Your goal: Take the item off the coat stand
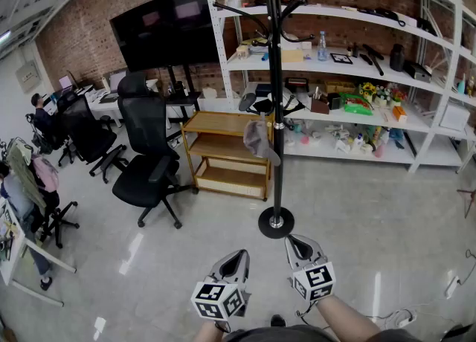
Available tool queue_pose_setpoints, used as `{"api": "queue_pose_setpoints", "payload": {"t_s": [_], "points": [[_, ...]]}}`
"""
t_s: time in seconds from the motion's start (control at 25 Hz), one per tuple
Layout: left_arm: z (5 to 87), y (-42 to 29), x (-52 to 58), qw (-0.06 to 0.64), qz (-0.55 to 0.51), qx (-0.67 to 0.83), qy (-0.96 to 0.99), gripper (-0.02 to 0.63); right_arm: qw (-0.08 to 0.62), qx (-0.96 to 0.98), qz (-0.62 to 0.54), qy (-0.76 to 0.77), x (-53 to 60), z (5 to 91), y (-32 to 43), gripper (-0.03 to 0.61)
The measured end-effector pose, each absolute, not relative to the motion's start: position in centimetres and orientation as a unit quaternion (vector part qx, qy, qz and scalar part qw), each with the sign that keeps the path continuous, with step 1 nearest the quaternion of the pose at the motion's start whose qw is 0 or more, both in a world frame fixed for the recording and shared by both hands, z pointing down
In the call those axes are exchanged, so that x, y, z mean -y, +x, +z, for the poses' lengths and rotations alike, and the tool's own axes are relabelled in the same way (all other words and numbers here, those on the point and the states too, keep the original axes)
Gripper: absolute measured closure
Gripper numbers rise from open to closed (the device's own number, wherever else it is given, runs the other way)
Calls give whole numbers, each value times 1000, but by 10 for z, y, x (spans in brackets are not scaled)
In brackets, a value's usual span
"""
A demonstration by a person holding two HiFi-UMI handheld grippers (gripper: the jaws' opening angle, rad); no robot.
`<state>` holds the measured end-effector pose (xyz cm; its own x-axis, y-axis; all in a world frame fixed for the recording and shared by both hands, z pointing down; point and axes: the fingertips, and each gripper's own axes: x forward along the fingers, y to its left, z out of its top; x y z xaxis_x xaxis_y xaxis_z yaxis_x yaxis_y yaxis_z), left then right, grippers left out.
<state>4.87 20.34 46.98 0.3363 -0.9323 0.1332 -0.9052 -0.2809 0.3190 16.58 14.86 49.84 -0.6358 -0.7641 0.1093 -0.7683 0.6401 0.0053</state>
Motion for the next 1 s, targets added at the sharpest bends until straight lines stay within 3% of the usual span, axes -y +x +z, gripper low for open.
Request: {"api": "queue_pose_setpoints", "payload": {"t_s": [0.44, 1.0], "points": [[477, 64, -182, 158, -30, 594, 788, 606, 50, 905, 29, 423, -115, 512, 186, 571], [467, 26, -82, 139, -32, 569, 810, 606, 53, 895, 8, 443, -24, 496, 149, 570]]}}
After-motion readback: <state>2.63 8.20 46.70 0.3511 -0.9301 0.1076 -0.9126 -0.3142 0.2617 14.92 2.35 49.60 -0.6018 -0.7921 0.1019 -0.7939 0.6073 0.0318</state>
